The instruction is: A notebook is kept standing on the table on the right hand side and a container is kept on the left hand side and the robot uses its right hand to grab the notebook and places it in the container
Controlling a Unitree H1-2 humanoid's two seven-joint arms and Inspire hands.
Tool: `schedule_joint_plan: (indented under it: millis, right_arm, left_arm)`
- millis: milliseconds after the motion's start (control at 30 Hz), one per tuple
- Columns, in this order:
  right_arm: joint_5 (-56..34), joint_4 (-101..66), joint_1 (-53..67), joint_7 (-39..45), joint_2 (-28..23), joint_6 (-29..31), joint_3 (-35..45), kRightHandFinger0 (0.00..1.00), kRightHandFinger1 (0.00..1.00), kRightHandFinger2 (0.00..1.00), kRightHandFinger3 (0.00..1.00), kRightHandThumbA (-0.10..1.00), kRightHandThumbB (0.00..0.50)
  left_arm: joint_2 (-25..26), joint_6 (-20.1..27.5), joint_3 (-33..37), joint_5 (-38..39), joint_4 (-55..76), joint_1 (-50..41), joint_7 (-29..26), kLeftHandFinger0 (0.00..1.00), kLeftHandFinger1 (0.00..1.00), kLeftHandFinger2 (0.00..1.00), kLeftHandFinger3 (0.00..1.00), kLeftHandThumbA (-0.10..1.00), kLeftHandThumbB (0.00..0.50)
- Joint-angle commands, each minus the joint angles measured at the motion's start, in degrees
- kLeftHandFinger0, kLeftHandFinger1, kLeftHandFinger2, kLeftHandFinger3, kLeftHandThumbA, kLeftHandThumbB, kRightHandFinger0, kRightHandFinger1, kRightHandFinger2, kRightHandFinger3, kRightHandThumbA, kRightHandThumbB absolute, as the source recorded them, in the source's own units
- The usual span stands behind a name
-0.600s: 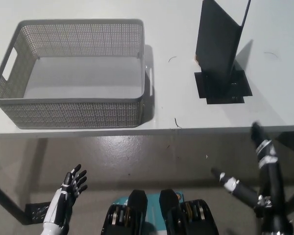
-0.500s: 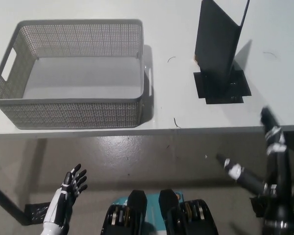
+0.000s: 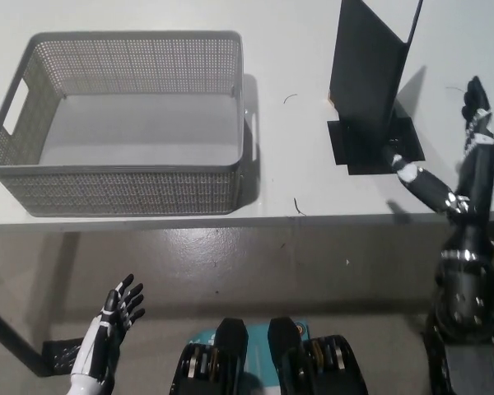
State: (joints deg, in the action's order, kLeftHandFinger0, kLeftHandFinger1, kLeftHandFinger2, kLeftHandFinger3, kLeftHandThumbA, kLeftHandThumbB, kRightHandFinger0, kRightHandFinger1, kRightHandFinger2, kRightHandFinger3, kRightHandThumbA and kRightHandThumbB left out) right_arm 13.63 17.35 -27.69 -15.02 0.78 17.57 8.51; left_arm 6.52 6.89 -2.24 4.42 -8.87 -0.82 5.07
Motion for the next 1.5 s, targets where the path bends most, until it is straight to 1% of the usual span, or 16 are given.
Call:
schedule_joint_plan:
  millis: [0,233,367,500,633,733,767,800,833,867,900,967,1067,1200,1233,1467]
  right_arm:
    - [-2.02,6.85,-6.7,-2.89,-0.92,-0.78,1.25,1.0,1.0,1.0,1.0,1.0,0.439]
    - [-2.23,26.53,-17.46,-8.51,-1.44,3.49,1.86,1.0,1.0,1.0,1.0,1.0,0.42]
    - [-4.03,39.01,-24.96,-10.2,-1.74,6.5,2.46,1.0,1.0,1.0,1.0,1.0,0.485]
    - [-5.11,48.16,-32.0,-9.8,-1.76,7.55,2.12,1.0,1.0,1.0,1.0,1.0,0.44]
    - [-4.65,55.64,-38.2,-12.3,-2.18,5.89,1.05,1.0,1.0,1.0,1.0,1.0,0.498]
    - [-9.32,58.83,-42.79,-10.31,-2.24,5.9,4.29,1.0,1.0,1.0,1.0,0.9,0.5]
    - [-12.05,59.84,-45.14,-10.56,-2.44,3.74,6.76,1.0,1.0,1.0,1.0,0.81,0.428]
    - [-12.72,60.38,-46.06,-11.3,-2.64,2.54,7.56,0.89,0.86,0.87,1.0,0.69,0.363]
    - [-16.68,61.89,-49.51,-14.62,-3.28,-2.53,11.93,0.27,0.27,0.35,0.45,0.26,0.252]
    - [-16.59,62.08,-49.62,-14.57,-3.32,-2.47,12.21,0.2,0.24,0.37,0.4,0.24,0.27]
    - [-19.14,62.53,-50.94,-15.17,-3.65,-2.79,15.16,0.06,0.14,0.29,0.19,-0.09,0.188]
    - [-22.33,62.48,-51.3,-11.9,-3.83,-1.37,18.94,0.0,0.0,0.22,0.41,-0.1,0.082]
    - [-24.38,62.33,-51.43,-10.37,-3.64,-0.72,22.03,0.0,0.02,0.46,0.71,-0.1,0.082]
    - [-25.32,61.72,-49.83,-7.67,-2.99,2.5,23.23,0.0,0.14,0.51,0.56,-0.1,0.059]
    - [-25.62,61.7,-49.25,-7.91,-2.97,2.61,23.35,0.0,0.21,0.58,0.68,-0.1,0.055]
    - [-28.47,61.7,-47.51,-6.03,-3.41,3.77,23.87,0.0,0.19,0.68,0.58,-0.1,0.085]
  left_arm:
    - [0.22,3.15,-0.07,0.14,-0.02,0.74,0.49,1.0,1.0,1.0,1.0,1.0,0.177]
    - [0.49,4.67,0.29,0.58,-0.6,0.27,1.47,1.0,1.0,1.0,1.0,1.0,0.184]
    - [0.63,5.05,0.45,0.34,-0.87,0.26,1.46,1.0,1.0,1.0,1.0,1.0,0.167]
    - [0.47,4.75,0.41,0.7,-0.57,0.15,1.44,1.0,1.0,1.0,1.0,1.0,0.171]
    - [0.59,4.85,0.75,0.8,0.1,-0.74,1.86,1.0,1.0,1.0,1.0,1.0,0.177]
    - [0.59,4.92,0.77,1.1,0.38,-0.94,1.94,1.0,1.0,1.0,1.0,1.0,0.155]
    - [0.49,4.59,0.83,1.35,0.55,-0.99,2.06,1.0,1.0,1.0,1.0,1.0,0.165]
    - [0.42,4.6,0.83,1.35,0.46,-0.84,2.05,1.0,1.0,1.0,1.0,1.0,0.166]
    - [0.42,4.46,0.8,1.32,0.48,-0.74,2.01,1.0,1.0,1.0,1.0,1.0,0.178]
    - [0.45,4.42,0.78,1.3,0.49,-0.68,2.02,1.0,1.0,1.0,1.0,1.0,0.179]
    - [0.49,4.21,0.77,1.13,0.84,-0.65,1.95,1.0,1.0,1.0,1.0,1.0,0.192]
    - [0.54,3.8,0.56,1.52,0.93,-0.46,2.12,1.0,1.0,1.0,1.0,1.0,0.223]
    - [0.67,4.43,0.46,1.64,0.18,-0.18,2.32,1.0,1.0,1.0,1.0,1.0,0.245]
    - [0.51,5.78,0.17,2.21,-0.85,-0.39,2.55,1.0,1.0,1.0,1.0,1.0,0.229]
    - [0.51,5.7,0.17,2.28,-0.82,-0.57,2.67,1.0,1.0,1.0,1.0,1.0,0.242]
    - [0.57,5.94,0.12,2.04,-0.41,-1.16,2.9,1.0,1.0,1.0,1.0,1.0,0.239]
